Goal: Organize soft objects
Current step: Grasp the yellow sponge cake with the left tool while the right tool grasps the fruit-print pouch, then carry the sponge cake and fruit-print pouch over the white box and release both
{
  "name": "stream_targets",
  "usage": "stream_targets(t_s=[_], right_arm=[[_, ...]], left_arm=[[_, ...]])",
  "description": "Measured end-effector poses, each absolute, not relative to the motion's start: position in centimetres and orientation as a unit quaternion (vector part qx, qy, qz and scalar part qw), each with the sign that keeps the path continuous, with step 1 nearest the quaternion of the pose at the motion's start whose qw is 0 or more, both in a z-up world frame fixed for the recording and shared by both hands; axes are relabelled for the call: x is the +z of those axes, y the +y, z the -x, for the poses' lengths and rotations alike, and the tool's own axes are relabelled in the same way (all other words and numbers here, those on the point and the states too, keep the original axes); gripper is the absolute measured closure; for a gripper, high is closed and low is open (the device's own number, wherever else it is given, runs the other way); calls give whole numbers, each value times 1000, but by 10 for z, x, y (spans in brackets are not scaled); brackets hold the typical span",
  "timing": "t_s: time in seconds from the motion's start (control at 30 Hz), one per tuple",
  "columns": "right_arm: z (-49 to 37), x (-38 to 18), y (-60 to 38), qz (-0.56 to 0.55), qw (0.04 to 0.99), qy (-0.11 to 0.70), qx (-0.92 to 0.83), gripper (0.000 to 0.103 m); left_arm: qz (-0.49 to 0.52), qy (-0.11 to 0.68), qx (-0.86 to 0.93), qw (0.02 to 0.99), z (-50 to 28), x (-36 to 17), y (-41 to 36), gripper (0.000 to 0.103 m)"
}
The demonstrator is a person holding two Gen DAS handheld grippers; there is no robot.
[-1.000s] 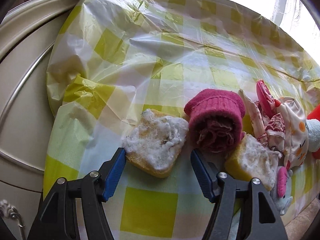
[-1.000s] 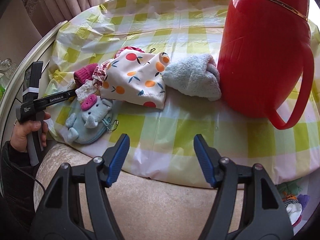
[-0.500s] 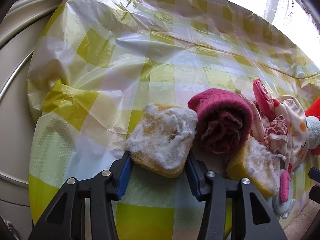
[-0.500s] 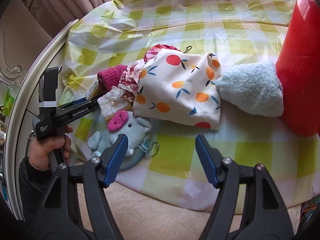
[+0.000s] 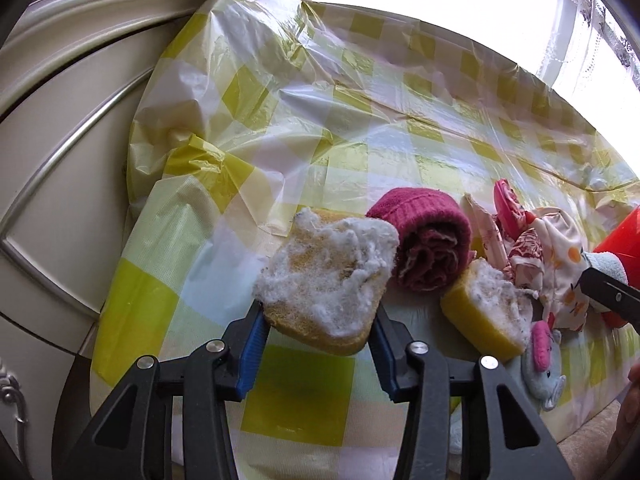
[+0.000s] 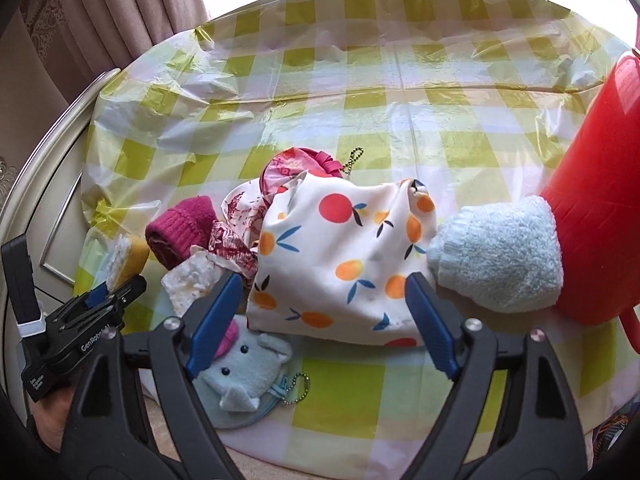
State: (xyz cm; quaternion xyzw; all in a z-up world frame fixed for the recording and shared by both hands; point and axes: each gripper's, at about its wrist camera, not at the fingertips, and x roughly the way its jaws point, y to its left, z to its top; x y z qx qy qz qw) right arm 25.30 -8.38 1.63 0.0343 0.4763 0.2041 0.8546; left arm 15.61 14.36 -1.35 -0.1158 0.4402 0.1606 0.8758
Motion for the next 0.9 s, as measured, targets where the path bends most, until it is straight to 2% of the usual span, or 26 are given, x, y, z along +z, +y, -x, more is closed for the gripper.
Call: stream_targets(t_s=[0.23,0.3,0.37,0.5,0.67,0.9], right_arm=[[-268,5,-58,28,859,471,196,18],[-269,-4,-55,45,858,474,194,32],[-267,-8,-54,51,857,471,201,36],[-258,-2,-56,55,863,455,214,52],[-245,8,-68,33,868,435,236,56],[-223,27,-93,1,873,415,258,56]], left_arm=[[134,419,170,882,-141,-4,141,55],[134,418,169,882,-141,-4,139,55],[134,418,167,883,-139,-3,137,55],[136,414,163,885,-138,-1,135,55],[142,408,160,888,-132,4,129,55],[142,400,152,892,-123,12,115,55]])
